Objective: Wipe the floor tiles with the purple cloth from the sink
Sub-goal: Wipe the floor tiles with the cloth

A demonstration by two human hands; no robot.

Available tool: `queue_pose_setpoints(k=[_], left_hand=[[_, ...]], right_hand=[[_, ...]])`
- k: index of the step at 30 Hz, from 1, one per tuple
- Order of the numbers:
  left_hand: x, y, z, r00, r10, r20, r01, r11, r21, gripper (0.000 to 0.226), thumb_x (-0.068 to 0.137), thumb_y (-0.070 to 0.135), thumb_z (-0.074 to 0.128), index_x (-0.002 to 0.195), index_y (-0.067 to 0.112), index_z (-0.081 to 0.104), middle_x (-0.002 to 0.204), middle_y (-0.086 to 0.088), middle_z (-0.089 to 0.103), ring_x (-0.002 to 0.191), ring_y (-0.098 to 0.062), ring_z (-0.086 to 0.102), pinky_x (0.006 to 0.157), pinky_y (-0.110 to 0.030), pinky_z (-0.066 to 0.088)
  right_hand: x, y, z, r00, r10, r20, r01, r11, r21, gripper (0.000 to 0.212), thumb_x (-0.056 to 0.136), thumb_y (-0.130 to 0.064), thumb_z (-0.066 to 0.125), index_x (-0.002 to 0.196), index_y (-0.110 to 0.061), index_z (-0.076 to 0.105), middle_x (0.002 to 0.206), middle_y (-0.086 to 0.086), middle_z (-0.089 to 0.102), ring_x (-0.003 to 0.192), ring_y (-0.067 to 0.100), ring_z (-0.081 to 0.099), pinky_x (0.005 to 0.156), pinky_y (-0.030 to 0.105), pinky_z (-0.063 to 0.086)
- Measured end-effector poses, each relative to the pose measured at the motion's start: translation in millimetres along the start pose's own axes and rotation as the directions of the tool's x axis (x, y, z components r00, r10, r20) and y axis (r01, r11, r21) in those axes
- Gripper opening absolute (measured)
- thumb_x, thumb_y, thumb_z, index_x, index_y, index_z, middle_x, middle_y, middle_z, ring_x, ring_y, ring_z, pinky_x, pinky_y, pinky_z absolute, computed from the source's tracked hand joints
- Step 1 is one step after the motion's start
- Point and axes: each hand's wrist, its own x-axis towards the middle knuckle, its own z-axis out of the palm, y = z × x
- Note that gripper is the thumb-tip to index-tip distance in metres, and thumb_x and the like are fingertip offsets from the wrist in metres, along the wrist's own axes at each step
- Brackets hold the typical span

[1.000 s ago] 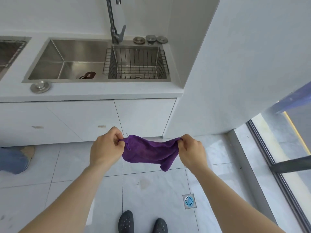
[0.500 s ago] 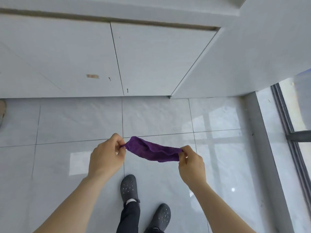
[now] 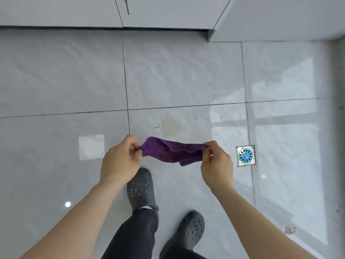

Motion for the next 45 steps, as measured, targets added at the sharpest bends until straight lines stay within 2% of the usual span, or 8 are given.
queue_pose_setpoints(k=[4,10,17,21,25,28,31,45], left_hand=[[50,-40,61,1.000,0.007,-0.018,-0.008,1.000,-0.026,0.022,0.093,0.025,0.063,0.083,0.041,0.051,0.080,0.021,0.065,0.081,0.001,0.064,0.061,-0.021,0.041],[115,-79,114,0.990,0.128,-0.059,-0.129,0.992,-0.010,0.017,0.092,0.023,0.063,0.089,0.036,0.052,0.079,0.019,0.068,0.078,0.002,0.066,0.064,-0.023,0.047],[185,-95,138,0.920,0.238,-0.312,-0.257,0.966,-0.020,0.017,0.091,0.025,0.062,0.093,0.036,0.049,0.082,0.021,0.065,0.081,-0.009,0.066,0.070,-0.035,0.050],[204,-108,145,0.868,0.373,-0.329,-0.336,0.927,0.164,0.034,0.093,0.035,0.058,0.126,0.028,0.054,0.125,0.004,0.065,0.117,-0.022,0.057,0.102,-0.038,0.042],[218,-126,143,0.840,0.472,-0.268,-0.341,0.843,0.416,0.064,0.099,0.050,0.041,0.157,0.023,0.038,0.164,-0.005,0.041,0.153,-0.027,0.034,0.128,-0.045,0.017],[230,-136,149,0.859,0.439,-0.262,-0.275,0.829,0.487,0.069,0.101,0.053,0.031,0.163,0.023,0.026,0.172,-0.010,0.025,0.160,-0.029,0.021,0.130,-0.051,0.009],[239,-148,157,0.874,0.406,-0.267,-0.212,0.813,0.542,0.071,0.101,0.053,0.027,0.164,0.020,0.024,0.172,-0.014,0.023,0.161,-0.030,0.016,0.129,-0.055,0.011],[248,-158,161,0.861,0.437,-0.261,-0.207,0.770,0.604,0.075,0.100,0.055,0.022,0.166,0.020,0.012,0.175,-0.008,0.012,0.163,-0.026,0.007,0.130,-0.053,0.007]], right_hand=[[41,44,59,0.995,-0.029,-0.097,0.028,1.000,-0.012,0.018,0.099,-0.009,0.043,0.098,-0.019,0.059,0.083,0.002,0.064,0.070,0.033,0.057,0.063,0.046,0.050],[107,78,127,0.951,-0.083,-0.299,0.111,0.991,0.076,0.020,0.100,-0.009,0.044,0.103,-0.019,0.061,0.095,0.003,0.061,0.071,0.026,0.054,0.067,0.040,0.045],[179,67,165,0.880,-0.150,-0.451,0.264,0.944,0.200,0.026,0.101,-0.011,0.044,0.117,-0.026,0.058,0.114,-0.005,0.049,0.085,0.020,0.065,0.078,0.043,0.055],[180,72,199,0.869,-0.342,-0.357,0.390,0.918,0.070,0.050,0.098,-0.023,0.056,0.146,-0.022,0.040,0.144,-0.001,0.041,0.126,0.019,0.054,0.093,0.042,0.053],[159,76,251,0.808,-0.587,-0.052,0.548,0.781,-0.300,0.077,0.097,-0.064,0.045,0.160,-0.027,0.022,0.169,0.005,0.021,0.158,0.025,0.010,0.124,0.054,0.021],[166,74,280,0.803,-0.592,0.072,0.563,0.712,-0.420,0.079,0.094,-0.076,0.036,0.160,-0.039,0.014,0.172,0.004,0.006,0.158,0.030,-0.003,0.122,0.066,0.010],[183,71,293,0.795,-0.603,0.063,0.550,0.672,-0.497,0.075,0.095,-0.075,0.032,0.160,-0.041,0.014,0.172,0.005,0.004,0.158,0.034,-0.002,0.119,0.071,0.007],[310,-25,283,0.789,-0.609,-0.074,0.509,0.718,-0.475,0.052,0.108,-0.044,0.026,0.159,-0.031,0.026,0.170,0.001,0.018,0.158,0.029,0.010,0.125,0.056,0.012]])
